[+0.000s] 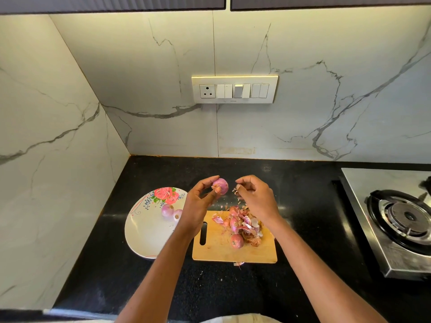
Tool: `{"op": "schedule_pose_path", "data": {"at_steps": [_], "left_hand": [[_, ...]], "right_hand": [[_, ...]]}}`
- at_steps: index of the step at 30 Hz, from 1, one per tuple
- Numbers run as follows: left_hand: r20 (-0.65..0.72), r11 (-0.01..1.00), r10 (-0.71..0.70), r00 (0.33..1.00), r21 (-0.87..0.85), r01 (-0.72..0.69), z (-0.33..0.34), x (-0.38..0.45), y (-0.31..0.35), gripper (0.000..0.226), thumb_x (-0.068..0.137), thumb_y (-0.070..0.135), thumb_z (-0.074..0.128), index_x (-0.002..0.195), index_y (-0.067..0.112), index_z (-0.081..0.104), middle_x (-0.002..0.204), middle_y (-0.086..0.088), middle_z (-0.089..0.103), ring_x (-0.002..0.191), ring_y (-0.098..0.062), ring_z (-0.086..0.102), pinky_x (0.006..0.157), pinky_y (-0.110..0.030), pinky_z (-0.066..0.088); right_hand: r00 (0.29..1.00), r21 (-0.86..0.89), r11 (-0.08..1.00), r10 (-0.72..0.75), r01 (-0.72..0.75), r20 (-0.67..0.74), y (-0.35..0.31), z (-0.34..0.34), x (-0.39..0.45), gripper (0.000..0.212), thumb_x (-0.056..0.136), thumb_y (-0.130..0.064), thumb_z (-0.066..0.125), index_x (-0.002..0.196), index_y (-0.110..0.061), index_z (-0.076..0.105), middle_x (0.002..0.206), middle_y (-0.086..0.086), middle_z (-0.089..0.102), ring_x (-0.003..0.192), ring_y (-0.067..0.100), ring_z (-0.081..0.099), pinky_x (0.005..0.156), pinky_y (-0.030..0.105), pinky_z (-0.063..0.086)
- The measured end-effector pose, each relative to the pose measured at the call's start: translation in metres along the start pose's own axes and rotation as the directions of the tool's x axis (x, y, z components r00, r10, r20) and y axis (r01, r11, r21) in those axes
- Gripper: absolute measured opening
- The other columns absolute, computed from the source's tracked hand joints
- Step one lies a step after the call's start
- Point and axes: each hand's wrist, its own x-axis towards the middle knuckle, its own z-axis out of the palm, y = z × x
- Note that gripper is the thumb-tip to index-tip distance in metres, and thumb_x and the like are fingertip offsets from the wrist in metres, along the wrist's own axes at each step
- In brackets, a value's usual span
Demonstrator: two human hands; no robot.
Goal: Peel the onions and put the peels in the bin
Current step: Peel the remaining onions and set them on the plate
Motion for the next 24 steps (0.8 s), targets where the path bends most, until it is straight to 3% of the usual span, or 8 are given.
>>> {"op": "schedule_pose_path", "data": {"at_steps": [4,7,13,24], "left_hand": [[0.019,1.0,-0.002,1.0,-0.001,0.002,0.003,-0.0013,-0.0002,0.037,0.091,0.028,0.072,0.128,0.028,0.066,0.125,0.005,0.069,0.12,-0.017,0.064,0.108,-0.049,0.05],[0.03,1.0,0.008,1.0,0.005,-0.008,0.0059,-0.0027,0.0022,0.04,0.09,0.031,0.071,0.129,0.025,0.065,0.125,0.004,0.069,0.12,-0.017,0.064,0.108,-0.048,0.05],[0.054,1.0,-0.008,0.999,0.003,0.008,0.0019,-0.0037,0.0054,0.041,0.089,0.031,0.071,0.129,0.024,0.064,0.126,0.002,0.069,0.121,-0.019,0.064,0.109,-0.05,0.048],[0.083,0.999,-0.035,0.996,-0.033,0.038,0.0,-0.0077,0.007,0.041,0.086,0.03,0.071,0.126,0.026,0.065,0.128,0.002,0.068,0.123,-0.019,0.062,0.111,-0.048,0.047]], "right_hand": [[0.993,0.104,0.994,-0.04,0.029,0.109,-0.0061,0.0024,0.0007,0.019,0.096,-0.029,0.069,0.113,-0.022,0.073,0.102,-0.01,0.074,0.094,0.008,0.073,0.08,0.025,0.061],[0.993,0.101,0.994,-0.062,0.052,0.097,-0.0077,0.0036,-0.0005,0.025,0.089,-0.037,0.075,0.111,-0.024,0.075,0.101,-0.013,0.076,0.096,0.006,0.072,0.085,0.028,0.061],[0.995,0.144,0.989,-0.056,0.044,0.083,-0.0057,0.0043,-0.0022,0.018,0.09,-0.027,0.076,0.107,-0.02,0.078,0.098,-0.008,0.077,0.09,0.009,0.075,0.086,0.04,0.062],[0.997,0.172,0.985,-0.01,-0.004,0.082,-0.0043,0.0057,-0.0046,0.011,0.091,-0.021,0.076,0.102,-0.021,0.078,0.092,-0.007,0.077,0.087,0.012,0.075,0.085,0.041,0.063]]}}
